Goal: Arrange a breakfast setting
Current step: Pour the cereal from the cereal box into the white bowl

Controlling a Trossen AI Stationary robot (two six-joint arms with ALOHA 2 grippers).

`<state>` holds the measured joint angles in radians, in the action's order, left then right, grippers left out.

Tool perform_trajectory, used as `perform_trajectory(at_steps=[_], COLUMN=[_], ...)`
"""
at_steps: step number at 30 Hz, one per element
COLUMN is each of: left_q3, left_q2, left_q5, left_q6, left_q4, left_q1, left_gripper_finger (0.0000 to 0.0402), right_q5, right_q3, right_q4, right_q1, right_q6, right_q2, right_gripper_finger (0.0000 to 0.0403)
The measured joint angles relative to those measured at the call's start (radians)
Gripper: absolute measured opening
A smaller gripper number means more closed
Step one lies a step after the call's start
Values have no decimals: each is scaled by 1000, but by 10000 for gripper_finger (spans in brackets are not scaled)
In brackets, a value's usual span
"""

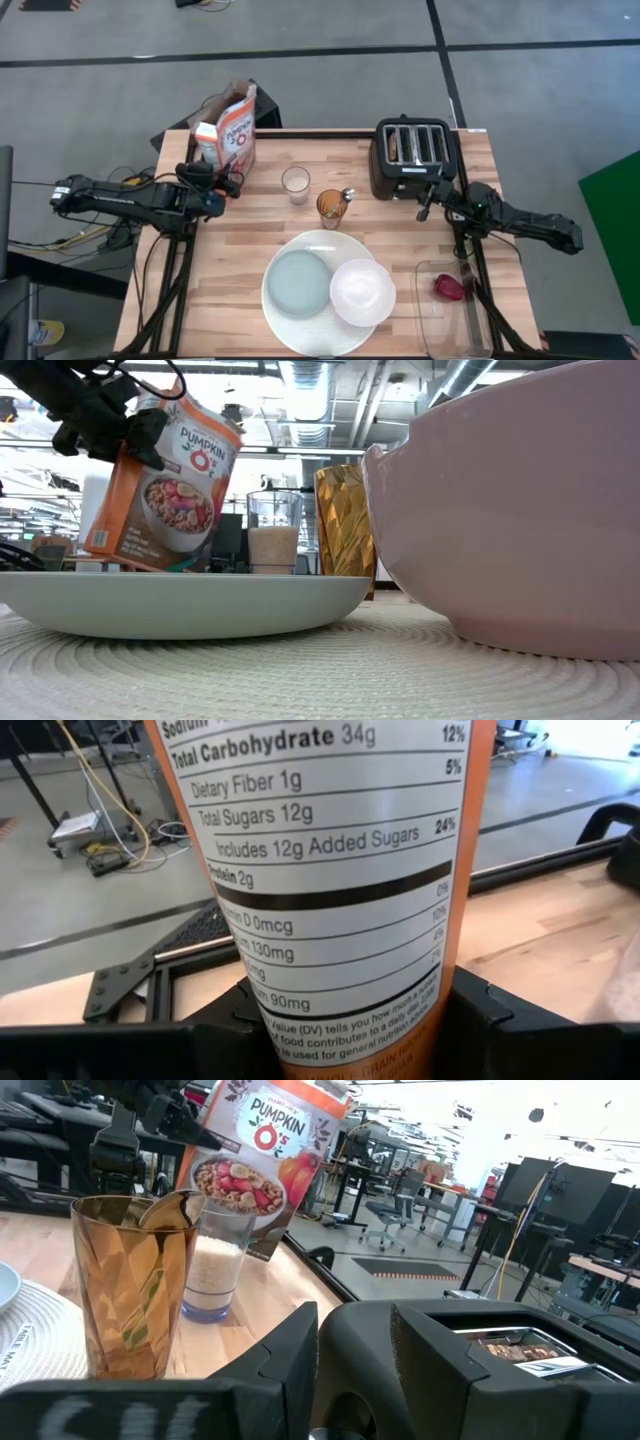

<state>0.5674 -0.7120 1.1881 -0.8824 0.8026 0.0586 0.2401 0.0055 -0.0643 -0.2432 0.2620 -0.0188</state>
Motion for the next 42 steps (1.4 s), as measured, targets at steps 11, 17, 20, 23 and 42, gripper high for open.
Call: perform_trajectory(at_steps=[11, 17, 20, 23, 42], left_q3=[0, 24, 74, 125, 386], left_q2=[96, 188, 213, 221, 221], left_q5=[-89, -201, -292, -369, -513], left_q6=[121, 239, 313, 383, 554], left_q4=[-2, -4, -11, -7, 67], left_q1=[0, -1, 0, 0, 0], left_gripper_finger=[151, 151, 151, 151, 151], right_q5=[0, 0, 0, 0, 0], right_q3=[0, 0, 0, 0, 0], right_q4=[0, 0, 0, 0, 0], right_q1=[0, 0, 0, 0, 0], right_q6=[0, 0, 0, 0, 0], right_q2=[0, 0, 0, 0, 0], right_gripper_finger=[151, 151, 150, 151, 150])
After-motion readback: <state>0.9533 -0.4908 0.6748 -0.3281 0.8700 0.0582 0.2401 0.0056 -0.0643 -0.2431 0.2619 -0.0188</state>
